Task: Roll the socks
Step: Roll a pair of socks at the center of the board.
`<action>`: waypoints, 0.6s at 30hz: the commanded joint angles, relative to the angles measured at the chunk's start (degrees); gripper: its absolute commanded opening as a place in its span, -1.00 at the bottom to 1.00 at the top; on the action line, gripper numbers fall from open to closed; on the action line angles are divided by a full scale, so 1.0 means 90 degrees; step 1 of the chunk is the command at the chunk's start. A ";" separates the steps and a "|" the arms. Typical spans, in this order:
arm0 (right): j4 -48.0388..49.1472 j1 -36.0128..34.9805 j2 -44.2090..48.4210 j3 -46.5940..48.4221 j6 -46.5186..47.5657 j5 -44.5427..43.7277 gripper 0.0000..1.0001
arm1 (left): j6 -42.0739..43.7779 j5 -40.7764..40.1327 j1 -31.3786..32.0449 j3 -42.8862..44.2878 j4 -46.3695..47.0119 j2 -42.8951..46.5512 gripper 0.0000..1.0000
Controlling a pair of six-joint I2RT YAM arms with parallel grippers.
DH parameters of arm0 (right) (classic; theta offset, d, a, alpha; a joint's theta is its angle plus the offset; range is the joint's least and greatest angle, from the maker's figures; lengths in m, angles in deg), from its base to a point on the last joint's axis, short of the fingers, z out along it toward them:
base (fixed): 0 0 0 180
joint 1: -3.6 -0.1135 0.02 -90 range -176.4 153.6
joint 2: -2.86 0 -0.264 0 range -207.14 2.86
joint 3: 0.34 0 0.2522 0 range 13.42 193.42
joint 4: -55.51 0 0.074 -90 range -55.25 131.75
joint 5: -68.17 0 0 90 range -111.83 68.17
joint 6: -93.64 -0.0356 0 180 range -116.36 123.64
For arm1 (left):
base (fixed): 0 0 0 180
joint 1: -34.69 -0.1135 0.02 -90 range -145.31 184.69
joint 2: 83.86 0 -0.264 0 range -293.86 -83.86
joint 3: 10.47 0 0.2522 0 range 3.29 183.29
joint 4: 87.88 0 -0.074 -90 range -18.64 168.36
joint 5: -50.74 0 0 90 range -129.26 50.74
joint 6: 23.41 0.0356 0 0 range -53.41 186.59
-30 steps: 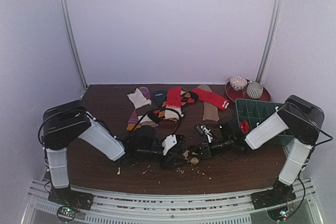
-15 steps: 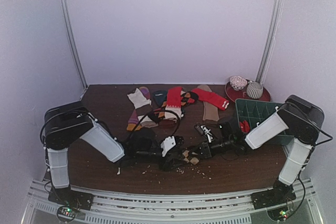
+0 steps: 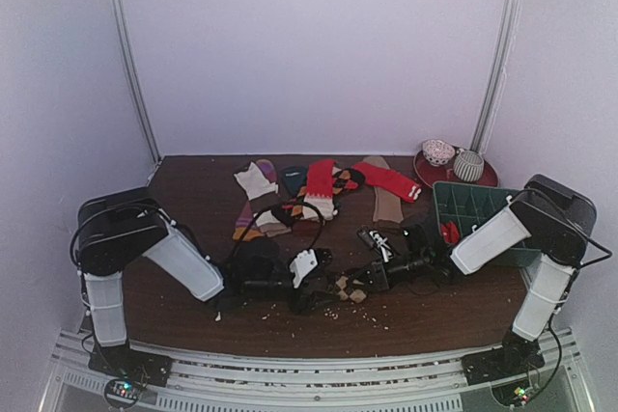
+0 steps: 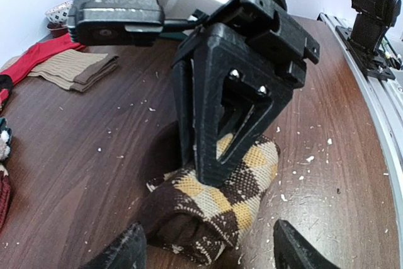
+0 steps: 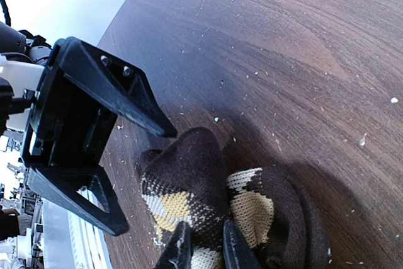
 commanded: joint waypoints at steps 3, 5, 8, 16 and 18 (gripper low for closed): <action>-0.1968 -0.0039 -0.0561 -0.0377 0.0122 -0.0555 -0.67 | -0.0202 -0.0114 -0.0158 -0.0087 0.0687 0.0248 0.48; -0.1977 -0.0034 -0.0573 -0.0382 0.0112 -0.0555 -0.67 | -0.0191 -0.0068 -0.0159 0.0056 0.0540 0.0128 0.49; -0.1986 -0.0034 -0.0586 -0.0375 0.0119 -0.0555 -0.67 | -0.0209 0.0089 -0.0167 0.0152 0.0542 0.0002 0.48; -0.2011 -0.0034 -0.0641 -0.0338 0.0125 -0.0545 -0.67 | -0.0404 0.0941 -0.0169 0.0372 0.0207 -0.0308 0.30; -0.2023 -0.0034 -0.0637 -0.0332 0.0130 -0.0552 -0.67 | -0.0464 0.1061 -0.0169 0.0426 0.0068 -0.0414 0.26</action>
